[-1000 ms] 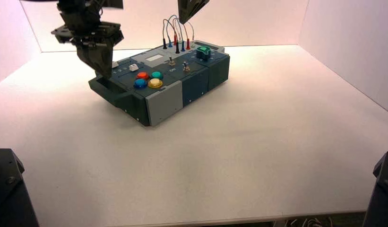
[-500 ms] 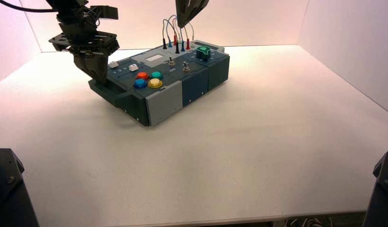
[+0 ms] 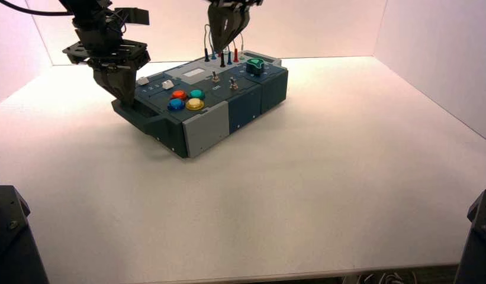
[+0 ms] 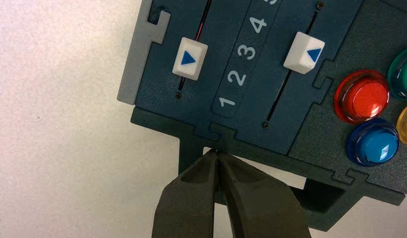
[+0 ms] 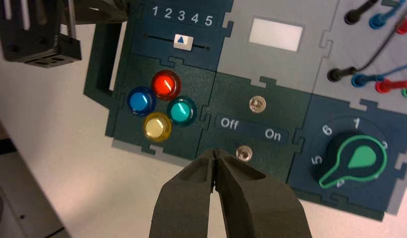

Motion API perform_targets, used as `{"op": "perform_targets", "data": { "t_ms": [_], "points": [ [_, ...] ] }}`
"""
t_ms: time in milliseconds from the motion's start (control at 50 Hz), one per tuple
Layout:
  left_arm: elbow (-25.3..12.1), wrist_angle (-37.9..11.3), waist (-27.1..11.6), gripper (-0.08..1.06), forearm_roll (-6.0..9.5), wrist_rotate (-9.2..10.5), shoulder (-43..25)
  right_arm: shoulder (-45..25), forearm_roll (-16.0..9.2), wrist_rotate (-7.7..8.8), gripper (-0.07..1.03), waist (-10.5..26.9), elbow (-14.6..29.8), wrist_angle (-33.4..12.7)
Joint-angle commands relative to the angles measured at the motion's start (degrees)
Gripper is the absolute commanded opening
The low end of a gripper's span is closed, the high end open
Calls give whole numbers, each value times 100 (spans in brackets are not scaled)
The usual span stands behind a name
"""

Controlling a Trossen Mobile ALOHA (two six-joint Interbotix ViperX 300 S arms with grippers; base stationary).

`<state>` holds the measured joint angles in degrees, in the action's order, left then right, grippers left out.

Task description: Flip the top switch on with the right gripper.

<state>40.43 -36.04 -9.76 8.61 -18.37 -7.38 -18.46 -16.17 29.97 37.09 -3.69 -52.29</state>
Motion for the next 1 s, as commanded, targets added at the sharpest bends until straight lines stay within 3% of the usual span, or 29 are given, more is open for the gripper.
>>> {"op": "perform_targets", "data": {
  "t_ms": [20,240,600,1000],
  "points": [
    [-88,35,26,-3,0,18,18,35,9,-70,-2,35,220,149],
    [-97,26,26,-3,9,18,44,-299,9,-114,-2,35,431,237],
    [-105,18,18,-3,18,9,44,-976,26,-114,-2,-26,1327,-62],
    [-105,-18,18,-3,18,9,97,-1213,387,-316,-2,-35,1573,-466]
  ]
}}
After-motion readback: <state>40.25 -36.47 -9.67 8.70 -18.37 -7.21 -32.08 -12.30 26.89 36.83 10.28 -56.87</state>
